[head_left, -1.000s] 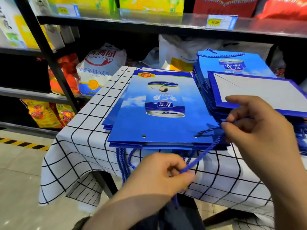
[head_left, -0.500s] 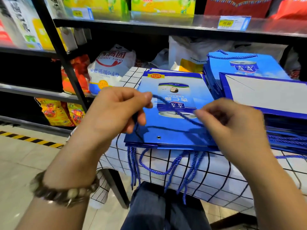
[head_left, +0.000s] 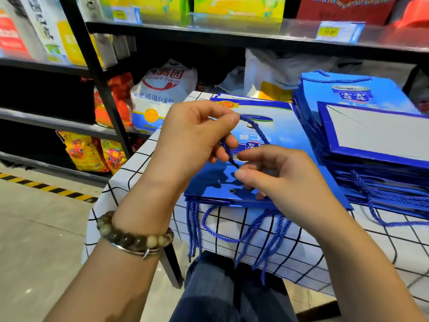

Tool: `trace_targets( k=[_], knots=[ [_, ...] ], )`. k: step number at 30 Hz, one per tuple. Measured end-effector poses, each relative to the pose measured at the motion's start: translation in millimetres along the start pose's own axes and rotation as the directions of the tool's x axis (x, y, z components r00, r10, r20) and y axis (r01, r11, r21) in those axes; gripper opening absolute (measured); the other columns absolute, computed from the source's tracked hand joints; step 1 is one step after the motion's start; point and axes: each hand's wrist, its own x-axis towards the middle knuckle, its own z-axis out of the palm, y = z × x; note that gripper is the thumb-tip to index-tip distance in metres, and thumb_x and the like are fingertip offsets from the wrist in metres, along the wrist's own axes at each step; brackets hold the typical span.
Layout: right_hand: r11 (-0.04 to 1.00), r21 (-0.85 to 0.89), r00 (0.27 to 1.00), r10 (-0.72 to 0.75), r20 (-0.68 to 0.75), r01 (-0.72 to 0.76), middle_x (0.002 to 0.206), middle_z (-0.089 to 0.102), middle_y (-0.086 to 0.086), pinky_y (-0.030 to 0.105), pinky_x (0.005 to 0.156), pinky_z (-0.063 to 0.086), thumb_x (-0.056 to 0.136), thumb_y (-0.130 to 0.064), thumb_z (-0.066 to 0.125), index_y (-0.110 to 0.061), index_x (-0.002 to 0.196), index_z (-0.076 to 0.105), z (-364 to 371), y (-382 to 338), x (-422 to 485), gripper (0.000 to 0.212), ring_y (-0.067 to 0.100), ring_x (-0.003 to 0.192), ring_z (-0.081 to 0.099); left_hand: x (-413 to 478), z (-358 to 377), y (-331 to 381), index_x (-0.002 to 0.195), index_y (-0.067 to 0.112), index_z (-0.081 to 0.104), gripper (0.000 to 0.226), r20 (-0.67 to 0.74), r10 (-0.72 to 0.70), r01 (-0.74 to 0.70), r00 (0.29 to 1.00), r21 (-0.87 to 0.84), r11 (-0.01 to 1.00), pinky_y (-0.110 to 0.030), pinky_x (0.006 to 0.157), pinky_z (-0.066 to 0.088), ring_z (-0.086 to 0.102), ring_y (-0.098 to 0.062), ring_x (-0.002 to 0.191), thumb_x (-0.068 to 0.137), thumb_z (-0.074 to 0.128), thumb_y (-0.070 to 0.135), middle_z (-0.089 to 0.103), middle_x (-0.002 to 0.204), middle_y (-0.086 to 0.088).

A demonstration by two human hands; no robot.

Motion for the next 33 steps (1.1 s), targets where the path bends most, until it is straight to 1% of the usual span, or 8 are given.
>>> trace_targets(
  k=[6, 8, 11, 14, 16, 21, 25, 33],
  knots=[
    [0.999, -0.009, 0.999, -0.037, -0.024, 0.037, 0.059, 0.066, -0.004, 0.015, 0.046, 0.042, 0.076, -0.01, 0.069, -0.021, 0.074, 0.069, 1, -4, 4, 0.012, 0.006, 0.05, 0.058, -2, 5, -4, 0.075, 0.014, 0.062, 0.014, 0.058, -0.035, 0.034, 0.998, 0.021, 0.999, -0.016, 0.037, 0.038, 0.049, -0.009, 0.033, 0.087, 0.058, 0.009, 0.062, 0.048, 0.0],
    [1.0, -0.007, 1.0, -0.003, -0.026, 0.003, 0.056, 0.065, -0.006, 0.013, 0.045, 0.04, 0.078, -0.006, 0.068, -0.018, 0.081, 0.07, 1, -1, 6, 0.013, 0.004, 0.047, 0.057, -3, 3, -4, 0.079, 0.017, 0.062, 0.01, 0.066, -0.036, 0.033, 0.997, 0.035, 0.999, -0.017, 0.04, 0.041, 0.053, -0.01, 0.038, 0.087, 0.059, 0.011, 0.066, 0.054, 0.0],
    [0.999, -0.048, 1.0, 0.025, 0.019, -0.024, 0.061, 0.067, -0.007, 0.005, 0.046, 0.038, 0.082, -0.004, 0.063, -0.022, 0.08, 0.067, -1, 0, 6, 0.019, -0.001, 0.048, 0.058, -9, -4, -11, 0.09, 0.026, 0.061, 0.008, 0.056, 0.015, -0.028, 0.998, 0.235, 0.972, -0.022, 0.054, 0.049, 0.064, -0.01, 0.057, 0.084, 0.063, 0.022, 0.07, 0.076, 0.001],
    [0.998, -0.043, 0.999, 0.046, 0.004, -0.046, 0.068, 0.071, 0.0, 0.006, 0.046, 0.037, 0.081, -0.006, 0.064, -0.022, 0.07, 0.059, -1, 1, 7, 0.02, 0.005, 0.052, 0.061, -24, -22, -26, 0.097, 0.034, 0.064, 0.024, 0.084, 0.073, -0.111, 0.994, 0.693, 0.713, -0.026, 0.076, 0.049, 0.062, -0.005, 0.085, 0.078, 0.057, 0.048, 0.067, 0.092, 0.014],
    [0.997, -0.066, 0.999, 0.032, -0.015, -0.033, 0.066, 0.07, -0.001, 0.007, 0.048, 0.038, 0.079, -0.013, 0.067, -0.021, 0.066, 0.058, 0, 2, 8, 0.018, 0.005, 0.055, 0.06, -37, -32, -32, 0.103, 0.036, 0.063, 0.045, 0.183, 0.038, -0.17, 0.982, 0.791, 0.587, -0.025, 0.083, 0.045, 0.055, -0.001, 0.097, 0.072, 0.048, 0.065, 0.063, 0.103, 0.019],
    [0.977, -0.213, 1.0, 0.002, -0.028, -0.008, 0.052, 0.059, -0.02, 0.01, 0.052, 0.036, 0.076, -0.026, 0.07, -0.025, 0.058, 0.061, 4, 6, 10, 0.02, -0.003, 0.052, 0.05, -42, -38, -41, 0.107, 0.033, 0.065, 0.05, 0.21, -0.001, -0.179, 0.978, 0.836, 0.519, -0.025, 0.085, 0.042, 0.054, -0.006, 0.106, 0.071, 0.051, 0.064, 0.062, 0.113, 0.016],
    [0.969, -0.248, 0.998, -0.016, -0.058, 0.001, 0.056, 0.06, -0.019, 0.014, 0.055, 0.038, 0.078, -0.029, 0.068, -0.028, 0.057, 0.06, 6, 7, 9, 0.022, -0.001, 0.054, 0.052, -43, -36, -41, 0.094, 0.032, 0.07, 0.06, 0.163, 0.087, -0.183, 0.983, 0.797, 0.575, -0.036, 0.078, 0.05, 0.062, -0.013, 0.094, 0.064, 0.034, 0.068, 0.07, 0.099, 0.011],
    [0.982, -0.185, 0.996, -0.036, -0.078, 0.021, 0.059, 0.066, -0.01, 0.011, 0.053, 0.041, 0.08, -0.024, 0.067, -0.024, 0.059, 0.064, 10, 3, 10, 0.021, -0.001, 0.051, 0.054, -45, -34, -40, 0.089, 0.03, 0.072, 0.051, 0.151, 0.152, -0.211, 0.977, 0.804, 0.556, -0.039, 0.07, 0.054, 0.067, -0.018, 0.085, 0.071, 0.038, 0.062, 0.072, 0.09, 0.008]
  ],
)
